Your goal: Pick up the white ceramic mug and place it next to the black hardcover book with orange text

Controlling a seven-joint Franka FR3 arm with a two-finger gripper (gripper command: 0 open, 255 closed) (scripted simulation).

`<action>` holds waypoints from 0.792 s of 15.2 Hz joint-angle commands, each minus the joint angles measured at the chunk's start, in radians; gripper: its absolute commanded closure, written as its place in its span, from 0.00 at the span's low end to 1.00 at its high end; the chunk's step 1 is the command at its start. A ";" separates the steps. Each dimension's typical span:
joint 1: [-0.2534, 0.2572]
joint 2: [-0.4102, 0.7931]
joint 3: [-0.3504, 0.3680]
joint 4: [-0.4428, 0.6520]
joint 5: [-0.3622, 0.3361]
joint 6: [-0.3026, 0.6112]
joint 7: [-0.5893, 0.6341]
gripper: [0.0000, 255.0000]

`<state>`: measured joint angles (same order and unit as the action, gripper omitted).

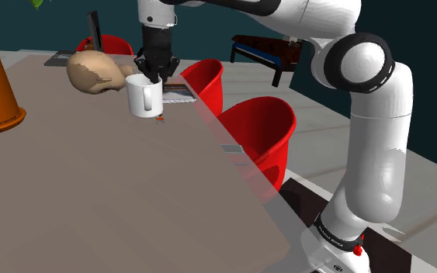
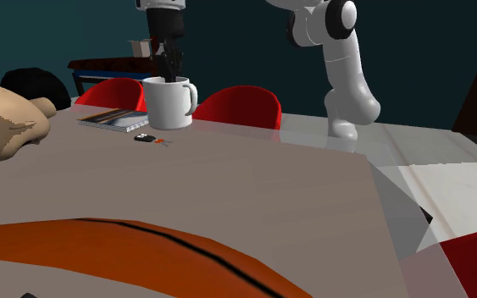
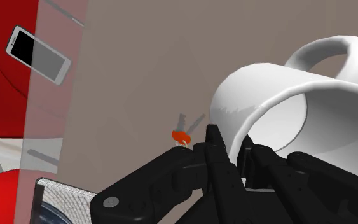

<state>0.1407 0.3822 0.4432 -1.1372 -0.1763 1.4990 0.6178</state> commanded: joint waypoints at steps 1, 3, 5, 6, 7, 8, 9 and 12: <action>-0.033 0.002 -0.012 0.010 0.004 -0.006 -0.046 1.00; -0.059 0.015 -0.024 0.032 0.004 -0.012 -0.088 1.00; -0.083 0.034 -0.037 0.062 0.002 -0.022 -0.128 1.00; -0.094 0.046 -0.043 0.081 0.000 -0.028 -0.148 1.00; -0.105 0.059 -0.048 0.102 -0.003 -0.036 -0.168 1.00; -0.115 0.075 -0.054 0.127 -0.006 -0.045 -0.188 1.00; -0.124 0.092 -0.060 0.155 -0.009 -0.055 -0.207 1.00; -0.145 0.161 -0.078 0.268 -0.024 -0.097 -0.266 1.00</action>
<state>0.0052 0.5222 0.3715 -0.8968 -0.1964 1.4077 0.3727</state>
